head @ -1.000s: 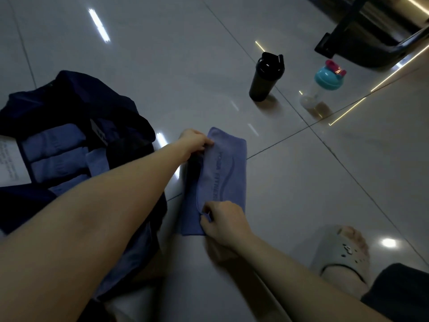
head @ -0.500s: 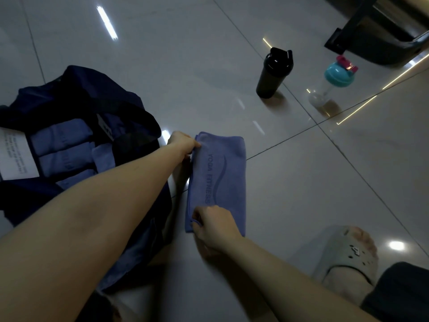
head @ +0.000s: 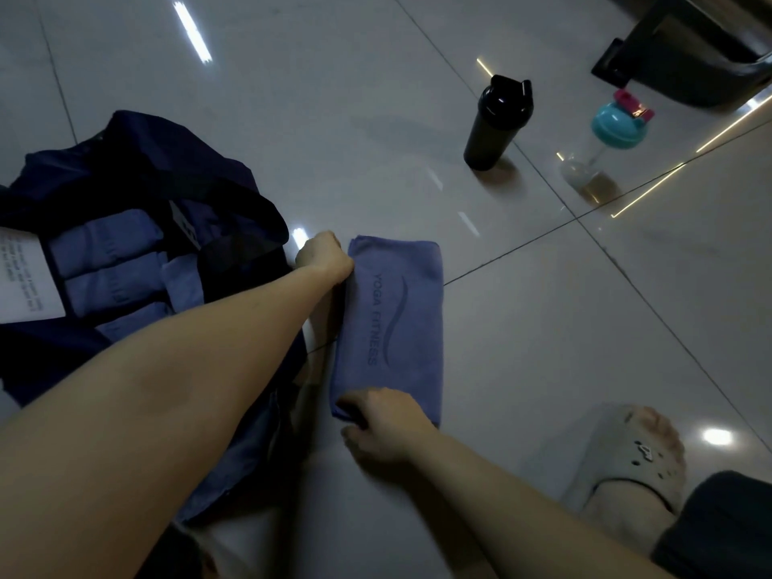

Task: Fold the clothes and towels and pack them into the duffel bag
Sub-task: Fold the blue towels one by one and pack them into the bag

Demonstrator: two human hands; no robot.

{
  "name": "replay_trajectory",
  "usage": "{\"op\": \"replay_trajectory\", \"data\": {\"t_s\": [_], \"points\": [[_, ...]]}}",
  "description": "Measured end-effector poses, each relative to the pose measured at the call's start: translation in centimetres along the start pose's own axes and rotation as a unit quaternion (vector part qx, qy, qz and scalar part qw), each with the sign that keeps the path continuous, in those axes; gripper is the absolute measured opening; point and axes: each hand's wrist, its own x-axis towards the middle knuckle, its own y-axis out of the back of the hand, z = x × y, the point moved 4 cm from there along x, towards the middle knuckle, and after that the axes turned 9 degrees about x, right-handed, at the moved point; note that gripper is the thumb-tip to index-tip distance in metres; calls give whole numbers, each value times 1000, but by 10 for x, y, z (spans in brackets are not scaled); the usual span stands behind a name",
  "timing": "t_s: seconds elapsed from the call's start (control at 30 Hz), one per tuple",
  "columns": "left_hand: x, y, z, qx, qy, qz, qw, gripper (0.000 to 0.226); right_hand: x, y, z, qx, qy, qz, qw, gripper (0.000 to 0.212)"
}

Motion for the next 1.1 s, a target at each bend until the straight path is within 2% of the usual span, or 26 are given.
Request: {"op": "replay_trajectory", "data": {"t_s": [0.07, 0.17, 0.23, 0.27, 0.33, 0.4, 0.47, 0.5, 0.57, 0.63, 0.7, 0.77, 0.87, 0.93, 1.0, 1.1], "points": [[-2, 2, 5, 44, -47, 37, 997, 38, 1, 13, 8, 11, -9, 48, 999, 31], [1, 2, 17, 91, -137, 71, 984, 60, 9, 56, 39, 78, -104, 204, 970, 28], [4, -2, 24, 164, -205, 52, 964, 82, 11, 82, 60, 21, -106, 261, 959, 36], [5, -6, 26, 199, -232, 33, 952, 93, 11, 88, 69, -38, -84, 245, 965, 47], [5, -15, 26, 259, -265, -9, 929, 102, 11, 83, 85, -149, -58, 129, 979, 67], [7, -23, 22, 302, -286, -28, 909, 96, 6, 73, 98, -210, -65, 38, 975, 77], [8, -26, 19, 316, -296, -16, 901, 88, 5, 69, 101, -216, -66, 26, 974, 82], [8, -27, 18, 314, -297, -7, 902, 84, 9, 72, 101, -203, -67, 40, 976, 82], [9, -28, 19, 308, -299, 17, 903, 76, 18, 90, 99, -164, -83, 123, 975, 80], [8, -26, 21, 300, -303, 50, 903, 71, 32, 117, 109, -127, -116, 192, 966, 69], [8, -22, 23, 290, -306, 66, 904, 69, 51, 139, 120, -115, -131, 184, 967, 64], [10, -18, 28, 289, -303, 63, 906, 66, 70, 158, 123, -92, -134, 163, 973, 74], [14, -13, 36, 286, -275, 43, 917, 57, 94, 185, 125, 27, -170, 190, 967, 83], [13, -9, 40, 276, -238, 29, 931, 47, 107, 198, 124, 142, -206, 206, 946, 72], [12, -8, 41, 270, -208, 14, 940, 36, 114, 200, 120, 234, -241, 177, 925, 64], [8, -9, 36, 193, -179, -41, 964, 23, 109, 193, 113, 359, -260, 160, 882, 44]]}}
